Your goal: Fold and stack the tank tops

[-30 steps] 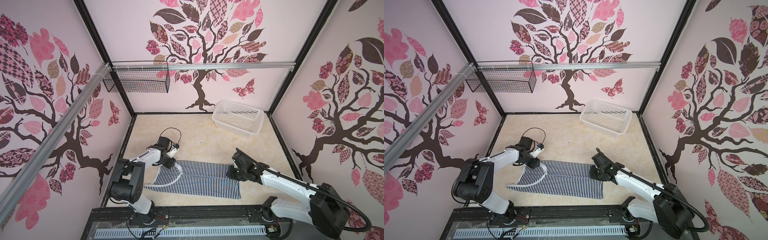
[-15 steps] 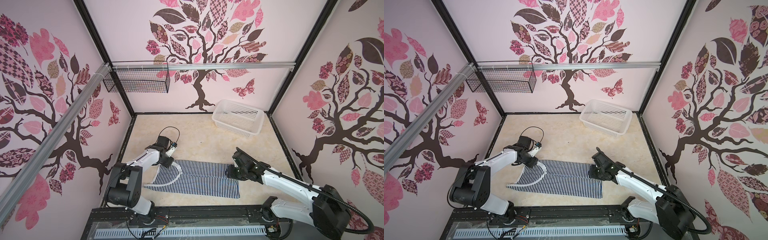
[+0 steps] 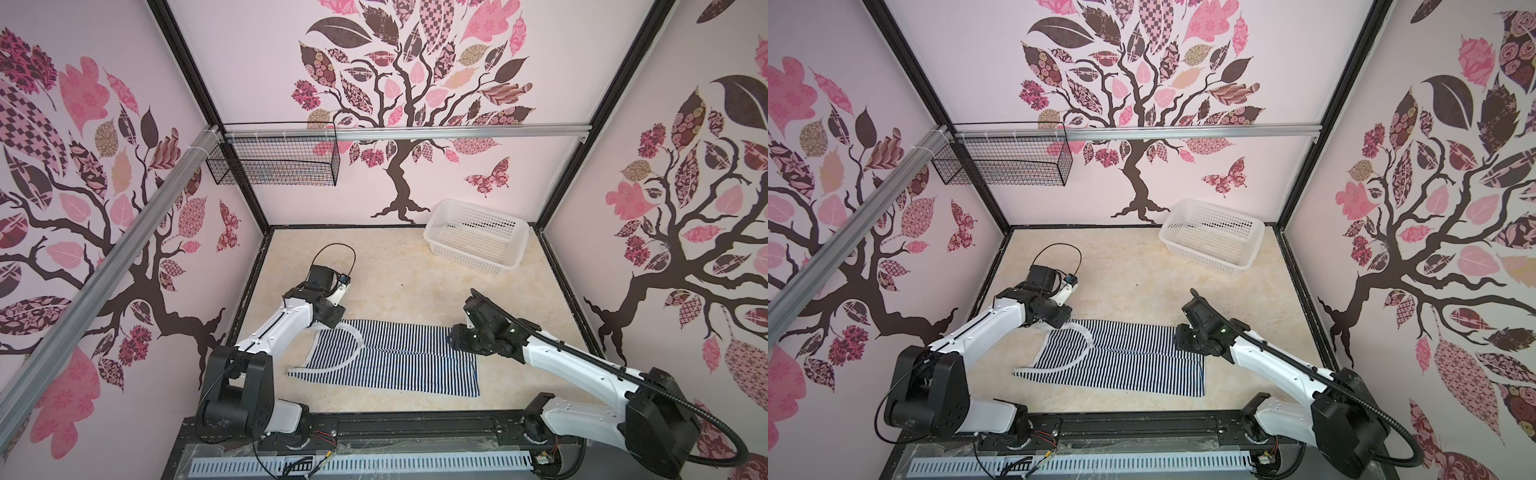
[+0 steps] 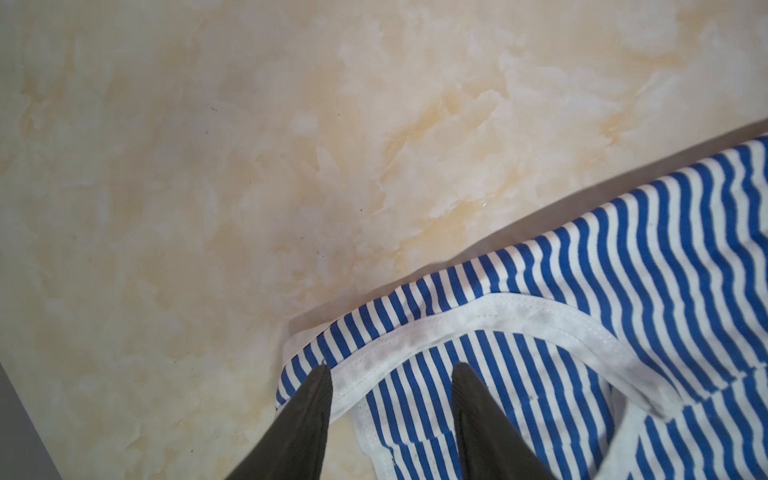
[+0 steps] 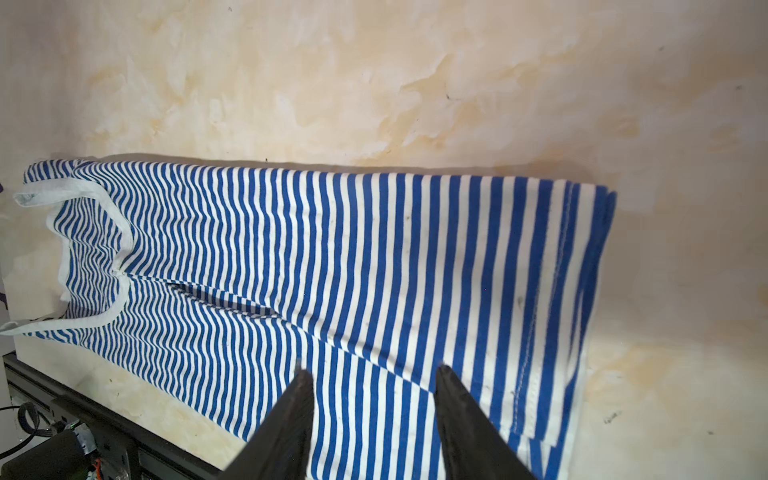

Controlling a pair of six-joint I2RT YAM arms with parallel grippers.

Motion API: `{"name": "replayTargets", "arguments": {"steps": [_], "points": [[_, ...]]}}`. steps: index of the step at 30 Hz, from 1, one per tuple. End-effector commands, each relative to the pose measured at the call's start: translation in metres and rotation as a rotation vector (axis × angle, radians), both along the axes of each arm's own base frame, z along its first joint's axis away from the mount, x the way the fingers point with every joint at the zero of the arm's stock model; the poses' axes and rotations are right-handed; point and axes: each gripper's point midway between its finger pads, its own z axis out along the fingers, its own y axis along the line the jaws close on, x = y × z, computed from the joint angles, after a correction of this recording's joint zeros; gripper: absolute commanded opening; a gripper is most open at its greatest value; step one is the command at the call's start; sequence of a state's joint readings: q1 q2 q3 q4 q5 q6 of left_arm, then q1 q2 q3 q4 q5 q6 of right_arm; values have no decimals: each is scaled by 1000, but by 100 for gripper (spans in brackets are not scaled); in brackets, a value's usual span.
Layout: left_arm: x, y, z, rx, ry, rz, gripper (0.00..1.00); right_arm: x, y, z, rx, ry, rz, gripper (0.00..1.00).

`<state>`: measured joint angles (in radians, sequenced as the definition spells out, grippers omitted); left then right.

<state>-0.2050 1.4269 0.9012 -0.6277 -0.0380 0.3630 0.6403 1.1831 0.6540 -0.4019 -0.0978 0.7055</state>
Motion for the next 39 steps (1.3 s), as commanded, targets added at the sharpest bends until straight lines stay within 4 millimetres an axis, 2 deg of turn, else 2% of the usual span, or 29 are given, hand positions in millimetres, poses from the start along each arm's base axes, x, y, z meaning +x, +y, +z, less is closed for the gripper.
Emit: {"name": "replayTargets", "arguments": {"steps": [1,7,11,21,32,39], "points": [[7,9,-11,15,6,48,50,9,6,4,-1,-18,14,51],[8,12,-24,-36,87,65,49,14,9,-7,-32,-7,29,51],[1,9,-22,-54,87,49,49,16,10,-10,-44,-1,34,52],[-18,-20,-12,-96,90,-61,50,22,10,-18,-69,-2,34,53],[-19,-36,-37,-147,183,-87,49,31,4,-28,-74,8,18,51],[-16,-41,-49,-166,225,-79,49,20,-4,-36,-86,33,16,51]]}}
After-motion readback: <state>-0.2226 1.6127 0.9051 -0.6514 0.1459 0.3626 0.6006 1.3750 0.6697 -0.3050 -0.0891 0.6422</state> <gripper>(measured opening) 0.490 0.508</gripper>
